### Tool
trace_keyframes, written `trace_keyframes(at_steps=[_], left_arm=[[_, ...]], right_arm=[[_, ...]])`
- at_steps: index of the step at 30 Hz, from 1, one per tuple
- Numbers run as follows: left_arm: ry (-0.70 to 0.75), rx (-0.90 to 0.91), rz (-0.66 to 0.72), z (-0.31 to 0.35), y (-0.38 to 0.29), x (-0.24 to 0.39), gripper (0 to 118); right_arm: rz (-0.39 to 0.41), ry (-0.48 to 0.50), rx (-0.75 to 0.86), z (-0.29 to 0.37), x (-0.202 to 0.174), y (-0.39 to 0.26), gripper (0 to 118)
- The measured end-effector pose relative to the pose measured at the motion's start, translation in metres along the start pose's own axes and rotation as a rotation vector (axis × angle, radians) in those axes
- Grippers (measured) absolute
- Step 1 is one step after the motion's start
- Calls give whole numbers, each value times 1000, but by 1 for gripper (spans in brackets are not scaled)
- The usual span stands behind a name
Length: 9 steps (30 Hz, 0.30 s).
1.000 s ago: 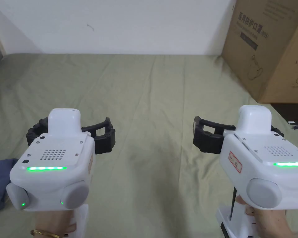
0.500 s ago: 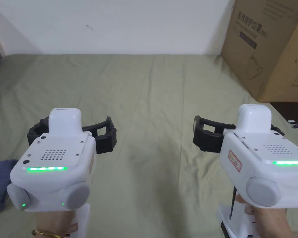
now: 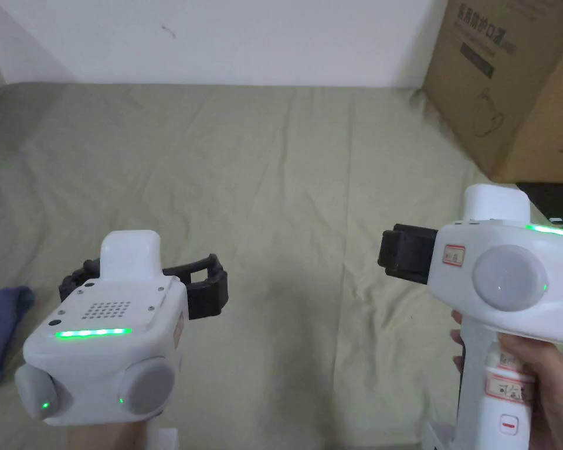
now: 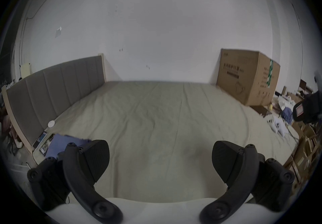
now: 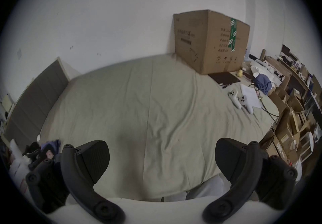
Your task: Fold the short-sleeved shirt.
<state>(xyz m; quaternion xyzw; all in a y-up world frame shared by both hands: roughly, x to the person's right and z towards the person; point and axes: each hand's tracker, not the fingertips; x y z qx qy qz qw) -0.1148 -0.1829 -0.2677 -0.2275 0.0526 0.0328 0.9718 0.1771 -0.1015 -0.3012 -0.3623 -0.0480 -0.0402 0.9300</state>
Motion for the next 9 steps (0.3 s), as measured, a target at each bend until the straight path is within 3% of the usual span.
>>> trace_keyframes(at_steps=[4,7,9], left_arm=[[12,-90,15,-8,-26,-2,116],[21,-155,38,-17,-38,-6,116],[22,-182,53,-24,-43,-9,116]], right_arm=[[-28,42,35,1,-1,-32,118],[-28,-120,91,-10,-8,-47,118],[-23,-99,55,-21,-5,-42,118]])
